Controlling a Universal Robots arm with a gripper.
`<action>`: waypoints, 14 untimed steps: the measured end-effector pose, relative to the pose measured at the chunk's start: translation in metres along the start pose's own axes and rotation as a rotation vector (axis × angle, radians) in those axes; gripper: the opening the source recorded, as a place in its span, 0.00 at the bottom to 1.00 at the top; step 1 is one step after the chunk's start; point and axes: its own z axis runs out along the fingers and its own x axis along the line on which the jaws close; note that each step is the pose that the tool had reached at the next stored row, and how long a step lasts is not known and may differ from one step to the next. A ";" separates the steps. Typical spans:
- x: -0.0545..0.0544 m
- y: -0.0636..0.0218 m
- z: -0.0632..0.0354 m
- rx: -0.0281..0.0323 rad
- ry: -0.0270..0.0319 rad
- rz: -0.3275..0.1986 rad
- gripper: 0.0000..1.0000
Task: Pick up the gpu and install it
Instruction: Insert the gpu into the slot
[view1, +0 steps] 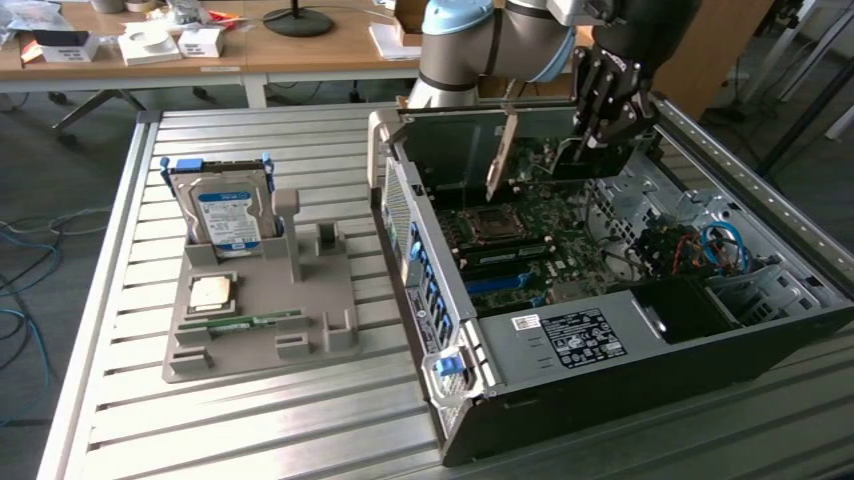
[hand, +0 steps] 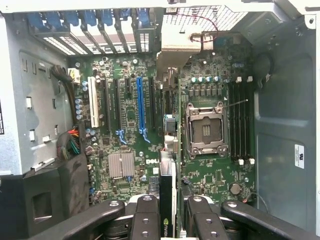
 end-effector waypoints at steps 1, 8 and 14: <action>0.000 0.0000 0.0006 0.0000 0.0000 0.000 0.26; 0.000 0.0000 0.0040 0.0000 0.0000 0.000 0.26; 0.000 0.0000 0.0068 0.0000 0.0000 0.000 0.26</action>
